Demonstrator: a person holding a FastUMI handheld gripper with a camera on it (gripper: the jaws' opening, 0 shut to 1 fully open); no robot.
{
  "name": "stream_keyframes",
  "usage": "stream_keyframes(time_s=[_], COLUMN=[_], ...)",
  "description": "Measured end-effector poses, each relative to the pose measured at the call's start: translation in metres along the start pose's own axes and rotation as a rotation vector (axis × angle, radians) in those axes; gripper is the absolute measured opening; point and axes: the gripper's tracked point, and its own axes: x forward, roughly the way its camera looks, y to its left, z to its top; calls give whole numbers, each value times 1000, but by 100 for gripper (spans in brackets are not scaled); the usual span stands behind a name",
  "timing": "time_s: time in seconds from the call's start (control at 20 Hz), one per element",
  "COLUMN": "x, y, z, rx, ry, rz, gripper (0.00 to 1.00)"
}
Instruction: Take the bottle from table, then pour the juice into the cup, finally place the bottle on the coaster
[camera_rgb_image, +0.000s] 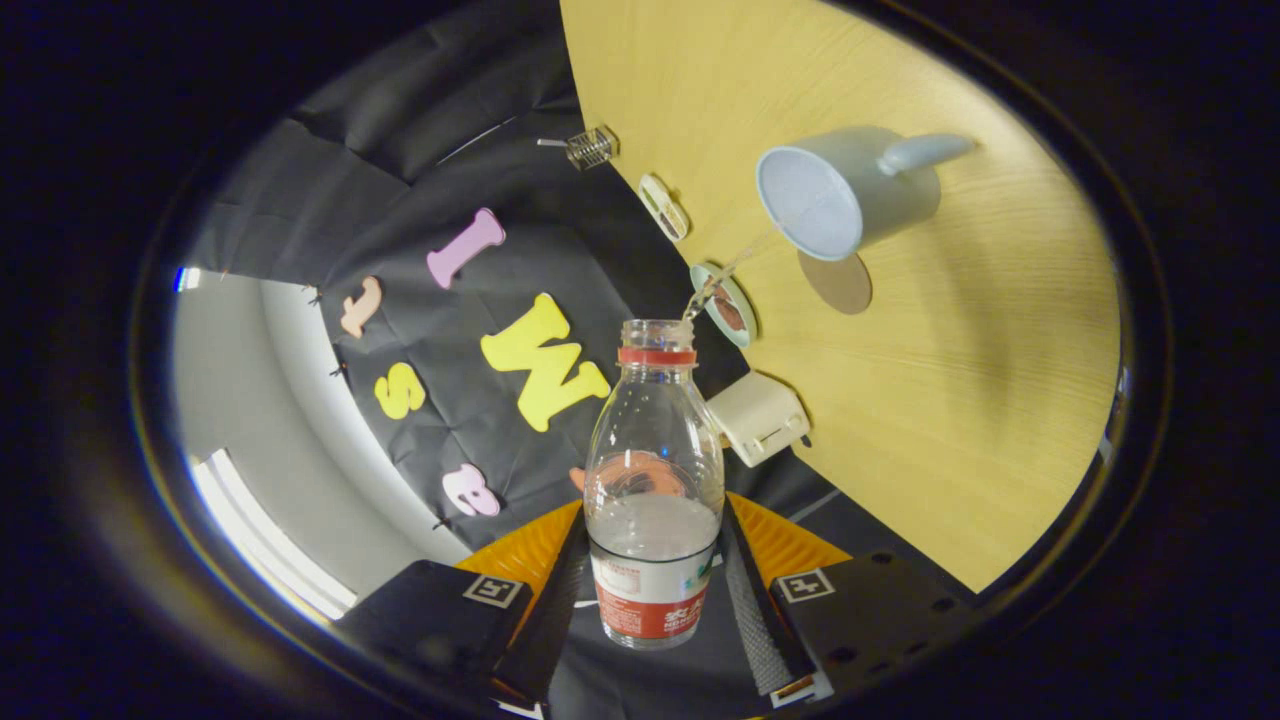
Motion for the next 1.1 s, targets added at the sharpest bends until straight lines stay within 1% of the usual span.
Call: stream_keyframes(time_s=[0.15,0.4,0.55,0.7,0.9,1.0,1.1], x=[-1,-3,-3,-5,-5,-5,-3], y=[1,10,8,8,2,2,0], z=[2,10,13,17,17,16,16], rx=[11,44,71,69,25,-40,-132], ry=[7,12,22,18,24,28,34], rz=[-5,20,17,18,-4,-21,-46], gripper=[77,77,77,77,77,77,77])
